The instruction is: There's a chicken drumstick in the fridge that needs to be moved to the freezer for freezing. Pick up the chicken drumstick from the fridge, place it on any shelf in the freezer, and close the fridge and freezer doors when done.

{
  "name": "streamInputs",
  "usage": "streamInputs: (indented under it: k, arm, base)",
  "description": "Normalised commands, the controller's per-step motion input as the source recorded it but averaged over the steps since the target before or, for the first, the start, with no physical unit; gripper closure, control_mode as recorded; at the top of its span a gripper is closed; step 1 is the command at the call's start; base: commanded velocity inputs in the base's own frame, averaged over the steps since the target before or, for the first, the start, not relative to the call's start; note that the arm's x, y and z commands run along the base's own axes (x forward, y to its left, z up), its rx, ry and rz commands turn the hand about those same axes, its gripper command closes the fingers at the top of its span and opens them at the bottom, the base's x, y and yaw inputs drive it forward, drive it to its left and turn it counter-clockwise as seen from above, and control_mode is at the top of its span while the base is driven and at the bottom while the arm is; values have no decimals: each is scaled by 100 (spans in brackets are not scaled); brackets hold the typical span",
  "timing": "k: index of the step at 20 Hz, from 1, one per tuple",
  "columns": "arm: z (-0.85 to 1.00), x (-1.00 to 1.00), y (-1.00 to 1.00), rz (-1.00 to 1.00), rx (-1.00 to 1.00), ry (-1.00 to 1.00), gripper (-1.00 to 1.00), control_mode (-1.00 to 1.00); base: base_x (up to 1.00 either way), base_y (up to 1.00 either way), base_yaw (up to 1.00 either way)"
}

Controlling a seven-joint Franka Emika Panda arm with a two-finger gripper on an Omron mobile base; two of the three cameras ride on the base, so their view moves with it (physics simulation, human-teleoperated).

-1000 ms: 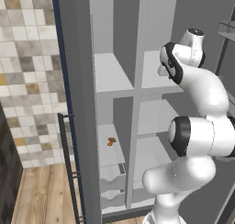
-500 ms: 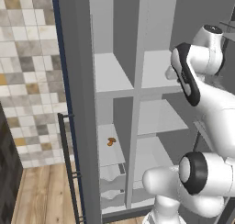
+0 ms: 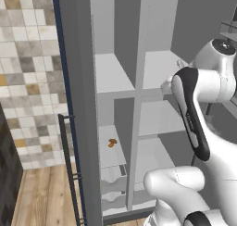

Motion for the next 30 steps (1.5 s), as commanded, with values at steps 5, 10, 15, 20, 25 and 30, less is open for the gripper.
streamInputs:
  k: [5,10,15,20,25,30]
  arm:
    - [42,-43,94,6,0,0,100,-100]
    - [11,-13,60,21,0,-3,100,-100]
    - [0,13,35,23,0,0,100,-100]
    - [0,14,22,15,-4,-1,100,-100]
    - [0,7,33,1,-18,-4,100,-100]
    - [0,33,0,15,-12,15,100,-100]
  base:
    - [0,0,0]
    - [0,0,0]
    - [0,0,0]
    - [0,0,0]
    - [0,0,0]
    - [0,0,0]
